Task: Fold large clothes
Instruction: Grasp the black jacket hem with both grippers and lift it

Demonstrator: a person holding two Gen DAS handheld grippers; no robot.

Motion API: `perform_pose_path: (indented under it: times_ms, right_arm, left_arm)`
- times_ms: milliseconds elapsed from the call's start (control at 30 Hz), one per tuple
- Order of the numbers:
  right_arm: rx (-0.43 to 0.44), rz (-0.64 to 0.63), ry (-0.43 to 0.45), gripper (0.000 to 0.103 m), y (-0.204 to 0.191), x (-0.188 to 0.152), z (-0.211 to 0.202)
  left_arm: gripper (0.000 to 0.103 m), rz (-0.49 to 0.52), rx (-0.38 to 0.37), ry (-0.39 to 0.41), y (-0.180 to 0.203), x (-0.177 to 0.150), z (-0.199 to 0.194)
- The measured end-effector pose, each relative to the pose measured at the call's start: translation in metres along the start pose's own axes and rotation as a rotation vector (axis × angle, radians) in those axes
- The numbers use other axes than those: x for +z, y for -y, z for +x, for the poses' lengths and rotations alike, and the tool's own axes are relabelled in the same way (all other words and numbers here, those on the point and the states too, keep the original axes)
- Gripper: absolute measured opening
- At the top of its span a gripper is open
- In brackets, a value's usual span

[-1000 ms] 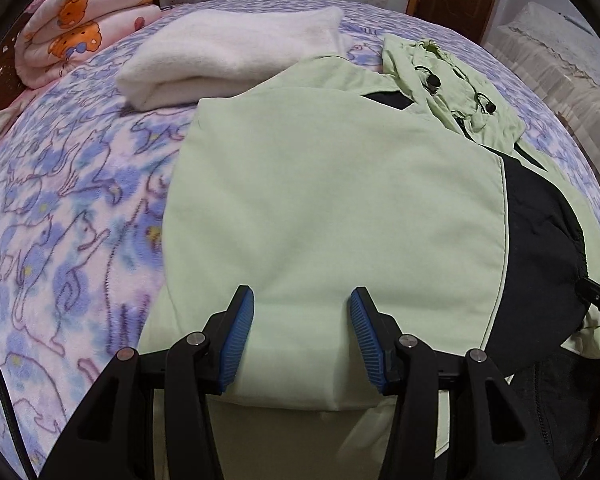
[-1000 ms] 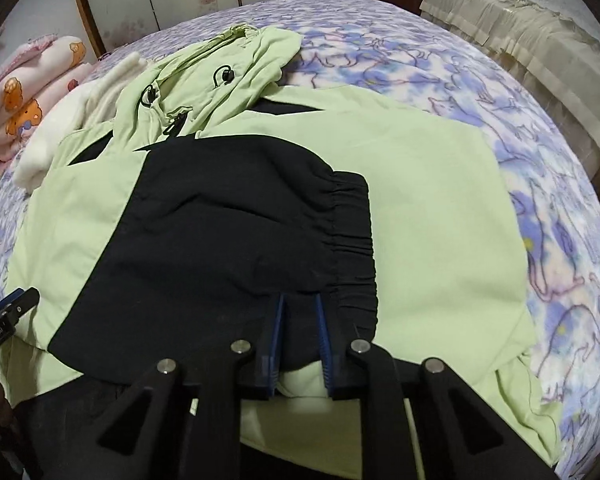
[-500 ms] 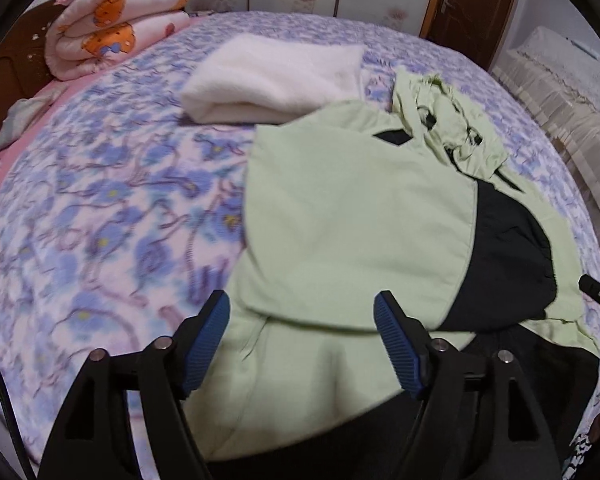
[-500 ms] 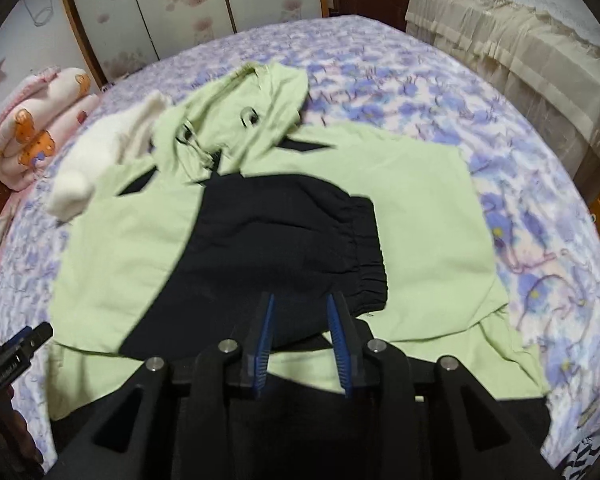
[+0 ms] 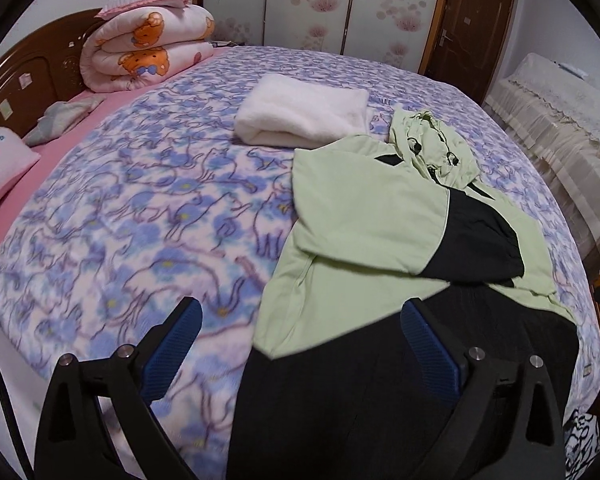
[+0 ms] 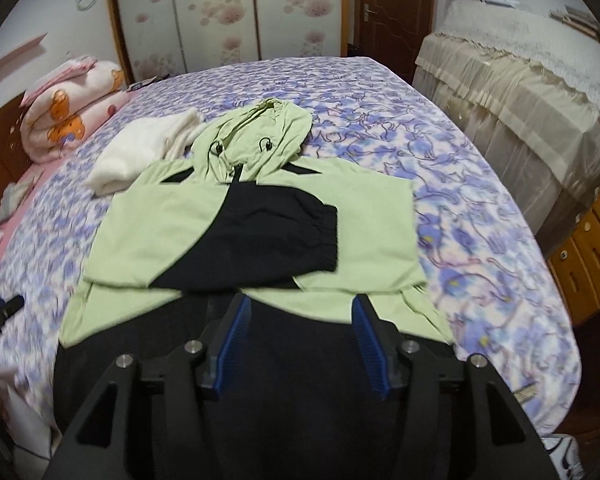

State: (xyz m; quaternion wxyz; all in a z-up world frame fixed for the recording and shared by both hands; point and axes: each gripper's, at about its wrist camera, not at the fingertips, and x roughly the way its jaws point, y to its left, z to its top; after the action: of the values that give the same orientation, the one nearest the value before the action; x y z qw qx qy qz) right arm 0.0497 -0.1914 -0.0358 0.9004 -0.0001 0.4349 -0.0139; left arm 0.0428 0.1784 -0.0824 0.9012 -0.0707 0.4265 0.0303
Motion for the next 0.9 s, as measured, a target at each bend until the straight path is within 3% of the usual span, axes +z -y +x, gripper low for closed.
perform_pose_path:
  times_ms: [133,267,567,900]
  right_arm:
    - [-0.027,-0.056,-0.030,0.056,0.012,-0.030,-0.011]
    - [-0.005,-0.047,-0.123,0.056,0.038,-0.054,-0.003]
    - [0.042,-0.062,-0.299,0.056,0.102,-0.099,0.032]
    - [0.133,0.095,-0.374,0.056,0.157,-0.155,0.050]
  left_arm:
    - [0.100,0.008,0.005,-0.016,-0.005,-0.026,-0.008]
    - [0.100,0.019,-0.004,-0.054,-0.008,-0.058,-0.006]
    - [0.099,0.009,-0.026,-0.197,-0.023,-0.105,0.031]
    - [0.099,-0.058,-0.136,-0.316,-0.059,-0.146,0.067]
